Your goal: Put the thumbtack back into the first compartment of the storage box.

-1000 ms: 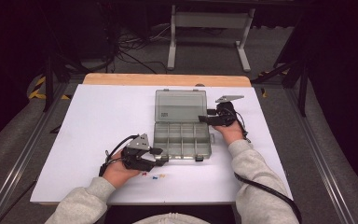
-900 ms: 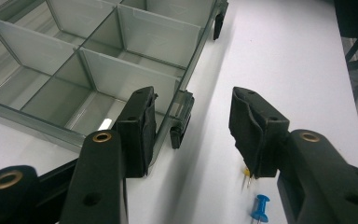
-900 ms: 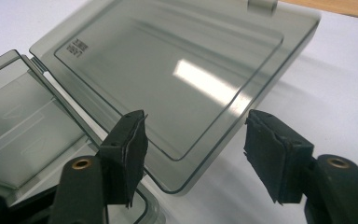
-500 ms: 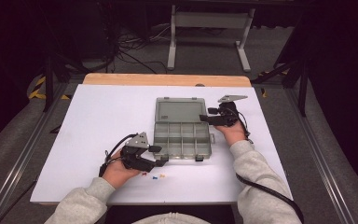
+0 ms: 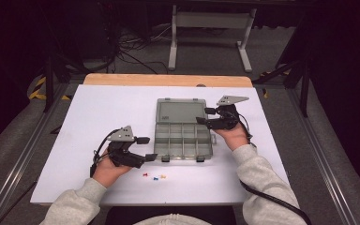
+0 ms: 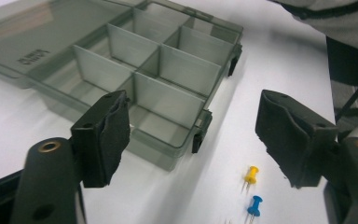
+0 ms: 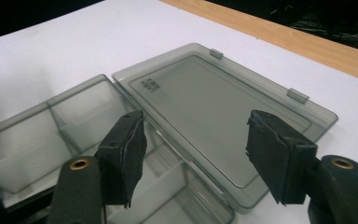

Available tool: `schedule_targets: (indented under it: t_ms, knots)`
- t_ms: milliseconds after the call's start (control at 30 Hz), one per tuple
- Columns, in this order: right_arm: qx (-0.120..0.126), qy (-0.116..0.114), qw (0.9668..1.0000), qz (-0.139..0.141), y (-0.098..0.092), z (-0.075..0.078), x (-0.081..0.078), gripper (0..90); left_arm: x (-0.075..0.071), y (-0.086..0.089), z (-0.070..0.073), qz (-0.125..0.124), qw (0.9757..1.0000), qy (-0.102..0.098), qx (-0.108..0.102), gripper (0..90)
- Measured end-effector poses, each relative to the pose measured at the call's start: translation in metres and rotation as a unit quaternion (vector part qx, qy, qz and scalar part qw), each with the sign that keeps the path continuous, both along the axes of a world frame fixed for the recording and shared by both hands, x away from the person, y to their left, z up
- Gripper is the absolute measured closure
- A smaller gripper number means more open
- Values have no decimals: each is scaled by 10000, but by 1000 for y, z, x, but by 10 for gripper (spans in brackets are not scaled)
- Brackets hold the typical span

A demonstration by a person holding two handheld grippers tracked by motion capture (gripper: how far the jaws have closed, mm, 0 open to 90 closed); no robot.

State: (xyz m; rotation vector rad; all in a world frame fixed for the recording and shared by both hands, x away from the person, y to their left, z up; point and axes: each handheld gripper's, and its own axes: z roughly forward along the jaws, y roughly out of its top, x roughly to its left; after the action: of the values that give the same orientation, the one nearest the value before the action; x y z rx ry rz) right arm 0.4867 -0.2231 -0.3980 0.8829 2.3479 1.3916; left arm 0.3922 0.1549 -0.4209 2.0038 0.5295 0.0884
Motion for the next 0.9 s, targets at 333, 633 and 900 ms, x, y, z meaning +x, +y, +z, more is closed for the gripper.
schedule_targets:
  t_ms: [333,633,900]
  knots:
    - [-184,-100,9987,463,13,14,-21,316,-6,24,3,111,9997,-152,-184,148]
    - [-606,-10,9948,821,29,30,-39,282,-11,37,3,237,9990,-201,-311,93]
    - [-1355,284,9806,1391,60,39,-59,267,-16,53,2,417,9982,-301,-319,78]
